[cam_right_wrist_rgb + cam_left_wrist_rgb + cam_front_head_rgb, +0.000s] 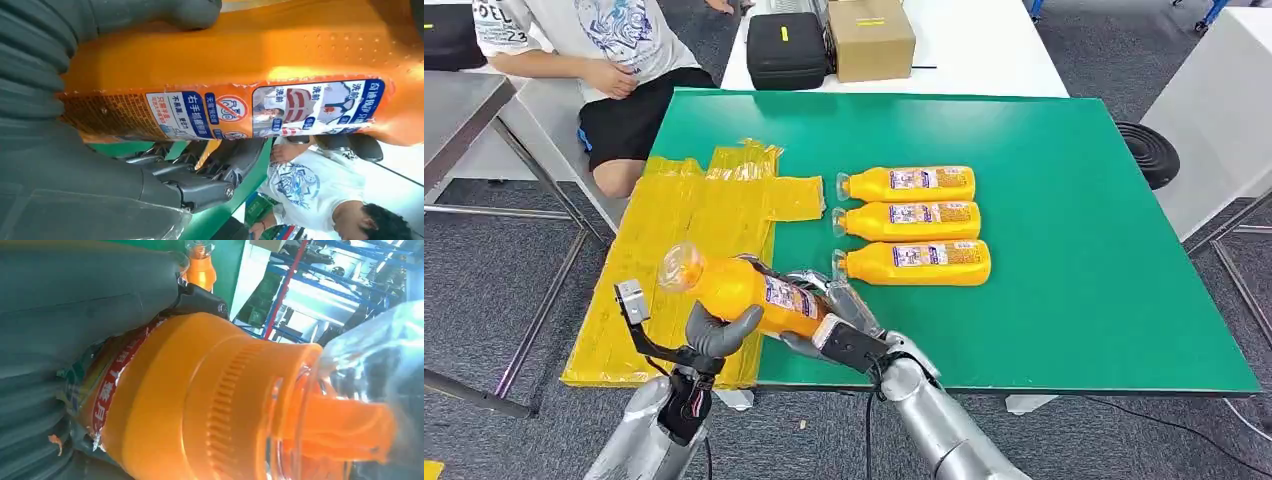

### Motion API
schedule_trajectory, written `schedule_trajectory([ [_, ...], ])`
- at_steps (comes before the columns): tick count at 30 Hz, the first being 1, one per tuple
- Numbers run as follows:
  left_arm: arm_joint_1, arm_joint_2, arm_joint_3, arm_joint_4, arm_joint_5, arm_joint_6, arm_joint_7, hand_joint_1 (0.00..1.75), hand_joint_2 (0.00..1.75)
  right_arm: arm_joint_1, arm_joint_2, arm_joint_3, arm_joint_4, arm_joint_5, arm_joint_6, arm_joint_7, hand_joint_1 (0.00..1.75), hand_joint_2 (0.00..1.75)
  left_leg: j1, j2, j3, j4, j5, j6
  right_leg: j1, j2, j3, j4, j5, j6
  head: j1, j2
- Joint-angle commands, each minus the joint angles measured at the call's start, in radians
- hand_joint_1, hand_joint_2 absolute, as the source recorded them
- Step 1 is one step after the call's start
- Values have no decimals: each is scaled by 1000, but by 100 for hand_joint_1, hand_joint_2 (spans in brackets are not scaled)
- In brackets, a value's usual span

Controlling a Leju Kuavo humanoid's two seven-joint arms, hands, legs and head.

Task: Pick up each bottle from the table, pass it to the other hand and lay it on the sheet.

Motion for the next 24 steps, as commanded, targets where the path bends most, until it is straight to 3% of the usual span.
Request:
schedule_trajectory([
  [1,-82,30,-12,20,-80,77,-57,175,175,13,-36,-3,13,5,-10,15,0,175,1,-2,1,0,0,0,1,-3,2,-1,-1,-1,0,0],
  [10,-82,35,-8,14,-101,95,-66,175,175,14,-41,-6,4,7,-13,19,0,175,0,-1,3,0,-1,0,1,-2,4,-1,-1,-2,0,0],
  [11,-81,34,-6,9,-115,108,-70,175,175,18,-42,-7,-3,8,-16,23,0,0,0,-1,2,0,-1,0,1,-2,3,-1,-1,-2,0,0],
  [21,-77,49,32,5,-305,283,-112,175,175,72,-72,-28,-129,9,-30,40,0,0,0,-1,4,0,-1,0,1,-2,5,-1,-1,-2,0,0],
  [24,-94,52,49,9,-454,450,-140,175,175,94,-75,-30,-177,8,-40,42,0,0,0,-1,4,0,-2,0,1,-2,5,0,-2,-3,0,0],
])
